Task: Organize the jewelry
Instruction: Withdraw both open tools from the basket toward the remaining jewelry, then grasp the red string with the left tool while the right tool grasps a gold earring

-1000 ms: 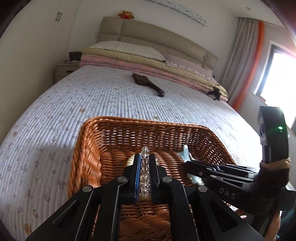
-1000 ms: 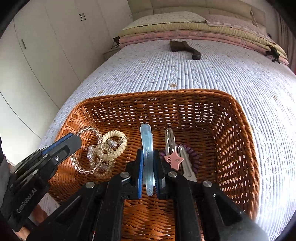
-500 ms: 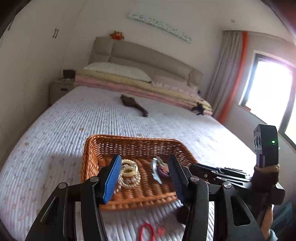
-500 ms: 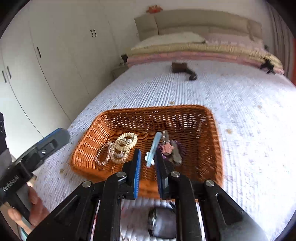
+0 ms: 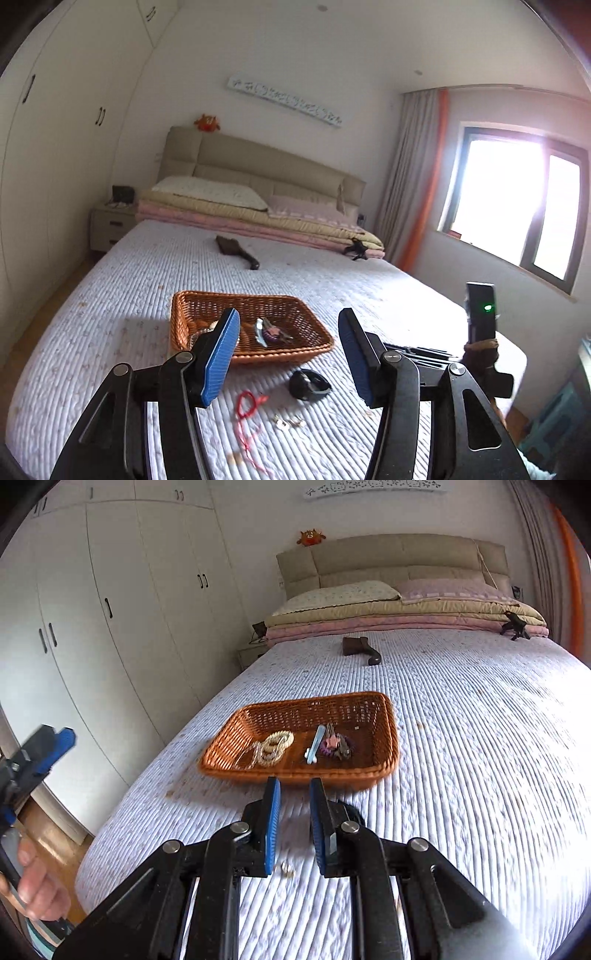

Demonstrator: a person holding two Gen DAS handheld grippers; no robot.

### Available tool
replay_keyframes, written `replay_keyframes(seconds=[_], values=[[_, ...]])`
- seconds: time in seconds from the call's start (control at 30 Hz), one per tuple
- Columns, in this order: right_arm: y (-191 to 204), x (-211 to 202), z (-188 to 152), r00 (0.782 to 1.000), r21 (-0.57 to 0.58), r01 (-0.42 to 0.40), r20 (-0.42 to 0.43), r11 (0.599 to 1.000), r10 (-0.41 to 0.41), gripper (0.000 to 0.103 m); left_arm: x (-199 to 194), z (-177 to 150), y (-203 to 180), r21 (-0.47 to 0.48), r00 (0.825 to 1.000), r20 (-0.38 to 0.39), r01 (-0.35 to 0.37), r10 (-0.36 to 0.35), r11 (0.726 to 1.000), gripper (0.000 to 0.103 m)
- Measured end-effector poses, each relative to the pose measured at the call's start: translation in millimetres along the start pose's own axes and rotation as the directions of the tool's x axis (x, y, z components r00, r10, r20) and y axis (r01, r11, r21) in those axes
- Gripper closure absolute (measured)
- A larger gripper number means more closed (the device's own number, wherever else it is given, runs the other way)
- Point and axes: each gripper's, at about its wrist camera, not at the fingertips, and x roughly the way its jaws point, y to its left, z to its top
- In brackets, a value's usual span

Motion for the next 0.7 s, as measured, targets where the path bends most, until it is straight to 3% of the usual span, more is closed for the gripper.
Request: replay_keyframes(seconds=[0.13,0.37,0.7], values=[[-3.4,-11.7,-15.8,1.0,0.02,-0.014,-0.015,1.0,0.014,0.084,-24.9,-8.0,-7.2,0.001,1.0,0.013,0.011,-0.011,1.0,0.045],[5.1,-5.2,-51.2,0.997,0.007,-0.024,-0.078,1.0,0.025,0.084,-32.9,-32.2,-3.7,-0.007,1.0,-0.008,0.011,-0.011,1.0,0.045],[12.6,54.4,-77.7,0.981,-0.003,-0.021,-0.191,1.0,0.02,0.084,13.0,-75.9,30.0,-0.06,0.988,-0.151,-0.034,0.025,0.998,0.045]])
